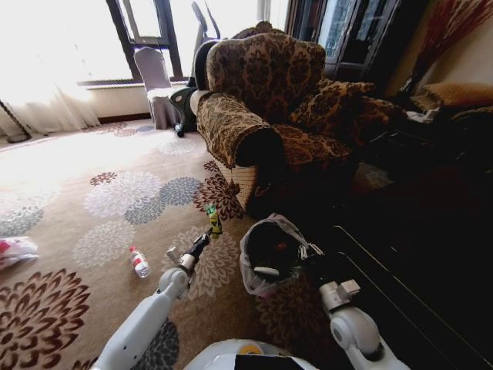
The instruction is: Pick up the trash from the ground and place it into the trash bin.
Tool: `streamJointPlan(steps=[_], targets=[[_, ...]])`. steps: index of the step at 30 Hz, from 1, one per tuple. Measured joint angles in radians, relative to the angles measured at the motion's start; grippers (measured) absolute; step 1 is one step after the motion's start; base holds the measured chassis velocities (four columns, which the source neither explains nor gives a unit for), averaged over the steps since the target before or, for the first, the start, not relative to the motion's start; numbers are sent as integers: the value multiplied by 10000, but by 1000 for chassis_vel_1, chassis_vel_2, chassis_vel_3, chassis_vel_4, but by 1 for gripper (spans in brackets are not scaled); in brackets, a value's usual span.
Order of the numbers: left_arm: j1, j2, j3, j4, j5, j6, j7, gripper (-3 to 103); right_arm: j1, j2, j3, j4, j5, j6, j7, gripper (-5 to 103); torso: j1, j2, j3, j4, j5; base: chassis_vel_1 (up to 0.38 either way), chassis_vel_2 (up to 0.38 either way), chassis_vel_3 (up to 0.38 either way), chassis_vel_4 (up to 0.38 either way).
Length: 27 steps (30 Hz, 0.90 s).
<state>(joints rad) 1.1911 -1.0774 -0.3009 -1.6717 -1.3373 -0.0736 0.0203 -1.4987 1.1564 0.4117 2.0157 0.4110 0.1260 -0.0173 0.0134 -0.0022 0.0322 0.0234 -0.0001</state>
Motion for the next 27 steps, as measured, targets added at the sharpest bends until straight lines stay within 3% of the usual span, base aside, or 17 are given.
streamJointPlan(steps=[3, 5, 8, 10, 14, 16, 18, 22, 27], targets=[[1297, -133, -1220, -2267, -1489, 307, -761, 0, 1067, -35, -613, -971, 318, 12, -7, 0, 0, 0, 0, 17, 2, 0, 0, 0, 0], [1494, -159, -1397, -2643, -1749, 372, -920, 0, 1250, -39, -735, -1141, 403, 13, -7, 0, 0, 0, 0, 17, 3, 0, 0, 0, 0], [2527, -381, -2195, -4555, -3099, 738, -1829, 0, 2395, -168, -1474, -2161, 935, 80, -7, 0, 0, 0, 0, 8, -1, 0, 0, 0, 0], [2713, -427, -2290, -4910, -3265, 804, -1990, 0, 2602, -202, -1623, -2369, 990, 110, -6, 0, 0, 0, 0, 9, 0, 0, 0, 0, 0], [3974, -772, -2411, -7491, -4231, 1241, -3336, 0, 4304, -126, -2842, -3906, 1156, 356, -2, 0, 0, 0, 0, 9, 0, 0, 0, 0, 0], [4097, -820, -2346, -7759, -4298, 1276, -3473, 0, 4526, -69, -3052, -4128, 1167, 406, -2, 0, 0, 0, 0, 8, 0, 0, 0, 0, 0], [4488, -1036, -1919, -8457, -4614, 1441, -4036, 0, 5219, 159, -3761, -4873, 1173, 519, -17, 0, 0, 0, 0, 11, 6, 0, 0, 0, 0], [4927, -1333, -1164, -8522, -4611, 1566, -4396, 0, 6160, 474, -4495, -5725, 1185, 662, -11, 0, 0, 0, 1, 8, 0, 0, 0, 0, 0], [5117, -1572, -553, -8462, -4455, 1740, -4466, 0, 7110, 680, -5175, -6363, 1274, 755, -13, 0, 0, 0, 1, 10, 1, 0, 0, 0, 0]])
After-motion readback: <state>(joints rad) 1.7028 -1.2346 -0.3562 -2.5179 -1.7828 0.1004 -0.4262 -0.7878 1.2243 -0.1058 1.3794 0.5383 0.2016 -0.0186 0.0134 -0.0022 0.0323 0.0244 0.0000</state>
